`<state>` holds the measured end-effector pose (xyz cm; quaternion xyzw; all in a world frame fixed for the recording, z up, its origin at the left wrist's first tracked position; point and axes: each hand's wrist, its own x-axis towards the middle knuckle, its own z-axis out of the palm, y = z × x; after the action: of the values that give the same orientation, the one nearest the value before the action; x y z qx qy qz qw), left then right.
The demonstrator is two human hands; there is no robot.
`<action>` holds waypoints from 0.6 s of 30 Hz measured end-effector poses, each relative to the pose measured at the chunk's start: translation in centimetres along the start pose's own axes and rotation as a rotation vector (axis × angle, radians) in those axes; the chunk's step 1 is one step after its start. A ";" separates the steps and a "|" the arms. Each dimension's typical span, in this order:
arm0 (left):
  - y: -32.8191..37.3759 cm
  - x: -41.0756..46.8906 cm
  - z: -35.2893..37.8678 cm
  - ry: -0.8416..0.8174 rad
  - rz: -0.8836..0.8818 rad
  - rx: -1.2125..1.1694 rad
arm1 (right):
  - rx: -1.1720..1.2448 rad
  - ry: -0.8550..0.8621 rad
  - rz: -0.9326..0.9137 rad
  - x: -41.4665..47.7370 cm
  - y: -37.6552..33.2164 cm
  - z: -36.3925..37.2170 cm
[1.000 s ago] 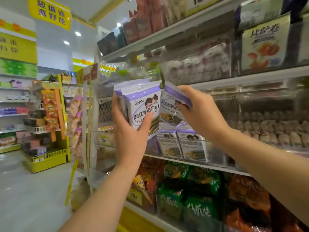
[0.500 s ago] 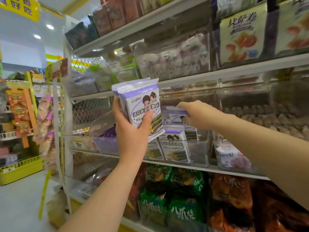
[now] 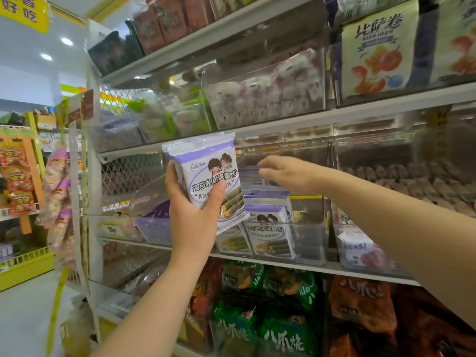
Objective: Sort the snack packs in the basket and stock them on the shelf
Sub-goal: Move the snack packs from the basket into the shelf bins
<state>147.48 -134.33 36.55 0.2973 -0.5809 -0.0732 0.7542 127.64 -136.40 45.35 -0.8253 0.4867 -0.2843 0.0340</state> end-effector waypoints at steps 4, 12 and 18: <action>1.0 0.9 0.0 -0.151 -0.030 -0.022 | 0.615 0.017 -0.151 -2.1 -1.4 -1.8; 3.6 3.0 2.2 -0.578 0.042 0.001 | 0.508 -0.072 -0.209 -3.4 -2.1 -4.6; 6.4 6.0 5.2 -0.515 0.217 0.088 | 0.231 0.421 -0.393 -4.1 -1.8 -6.5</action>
<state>143.09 -133.70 45.74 0.2373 -0.7844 -0.0401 0.5716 124.25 -130.68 49.59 -0.8171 0.2785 -0.5038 -0.0295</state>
